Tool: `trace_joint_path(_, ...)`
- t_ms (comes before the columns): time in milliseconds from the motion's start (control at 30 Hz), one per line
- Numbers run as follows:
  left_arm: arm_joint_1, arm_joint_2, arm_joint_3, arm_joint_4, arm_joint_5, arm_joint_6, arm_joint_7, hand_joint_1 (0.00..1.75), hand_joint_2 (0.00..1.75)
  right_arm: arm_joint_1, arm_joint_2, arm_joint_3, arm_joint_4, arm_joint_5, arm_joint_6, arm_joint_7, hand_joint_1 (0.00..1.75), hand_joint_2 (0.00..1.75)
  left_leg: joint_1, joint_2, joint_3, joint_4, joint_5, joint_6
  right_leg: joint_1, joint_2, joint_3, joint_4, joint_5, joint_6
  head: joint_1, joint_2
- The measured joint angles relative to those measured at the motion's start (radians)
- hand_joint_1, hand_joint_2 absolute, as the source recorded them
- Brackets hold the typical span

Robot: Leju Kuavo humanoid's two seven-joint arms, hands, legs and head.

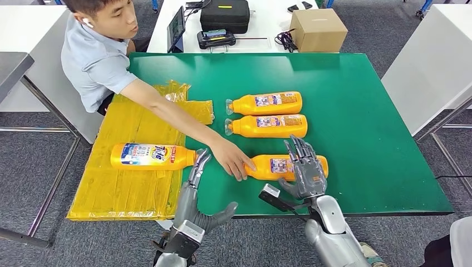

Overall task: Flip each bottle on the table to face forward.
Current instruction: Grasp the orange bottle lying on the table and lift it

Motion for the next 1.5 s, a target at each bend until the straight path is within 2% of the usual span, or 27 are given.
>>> trace_joint_path(133, 0.0, 0.0, 0.0, 0.0, 0.001, 0.008, -0.002, 0.0, 1.75, -0.007, 0.001, 0.02, 0.013, -0.009, 0.041, 0.01, 0.0, 1.75, 0.0, 0.0, 0.0, 0.0, 0.0, 0.0, 0.0, 0.0, 0.0, 0.0, 0.0, 0.0, 0.0, 0.0)
trace_joint_path(333, 0.001, 0.001, 0.001, -0.007, -0.014, 0.01, 0.018, 0.0, 1.75, -0.002, 0.001, 0.064, 0.013, -0.03, 0.151, 0.043, 0.0, 1.75, 0.0, 0.0, 0.0, 0.0, 0.0, 0.0, 0.0, 0.0, 0.0, 0.0, 0.0, 0.0, 0.0, 0.0)
trace_joint_path(600, 0.012, 0.005, 0.001, -0.027, -0.058, 0.002, 0.047, 0.0, 1.75, 0.048, -0.003, 0.124, -0.079, -0.028, 0.22, 0.064, 0.0, 1.75, 0.0, 0.0, 0.0, 0.0, 0.0, 0.0, 0.0, 0.0, 0.0, 0.0, 0.0, 0.0, 0.0, 0.0)
trace_joint_path(767, 0.018, 0.006, 0.004, -0.037, -0.082, 0.003, 0.059, 0.0, 1.75, 0.072, -0.015, 0.163, -0.159, 0.074, 0.191, 0.133, 0.0, 1.75, 0.0, 0.0, 0.0, 0.0, 0.0, 0.0, 0.0, 0.0, 0.0, 0.0, 0.0, 0.0, 0.0, 0.0)
trace_joint_path(1033, 0.03, 0.006, 0.018, -0.05, -0.108, 0.021, 0.063, 0.0, 1.75, 0.1, -0.025, 0.194, -0.289, 0.286, 0.033, 0.243, 0.0, 1.75, 0.0, 0.0, 0.0, 0.0, 0.0, 0.0, 0.0, 0.0, -0.001, 0.0, 0.0, 0.0, 0.0, 0.0)
trace_joint_path(1133, 0.032, 0.006, 0.023, -0.05, -0.107, 0.026, 0.063, 0.0, 1.75, 0.109, -0.026, 0.194, -0.327, 0.323, 0.015, 0.28, 0.0, 1.75, 0.0, 0.0, 0.0, 0.0, 0.0, 0.0, 0.0, 0.0, -0.001, 0.0, 0.0, 0.0, 0.0, 0.0)
trace_joint_path(1333, 0.037, 0.006, 0.026, -0.051, -0.101, 0.014, 0.064, 0.0, 1.75, 0.11, -0.045, 0.178, -0.33, 0.246, 0.165, 0.319, 0.0, 1.75, 0.0, 0.0, 0.0, 0.0, 0.0, 0.0, 0.0, 0.0, 0.0, 0.0, 0.0, 0.0, 0.0, 0.0)
trace_joint_path(1500, 0.039, 0.006, 0.026, -0.053, -0.104, 0.001, 0.08, 0.0, 1.75, 0.096, -0.063, 0.157, -0.272, 0.203, 0.238, 0.319, 0.0, 1.75, 0.0, 0.0, 0.0, 0.0, 0.0, 0.0, 0.0, 0.0, 0.0, 0.0, 0.0, 0.0, 0.0, 0.0)
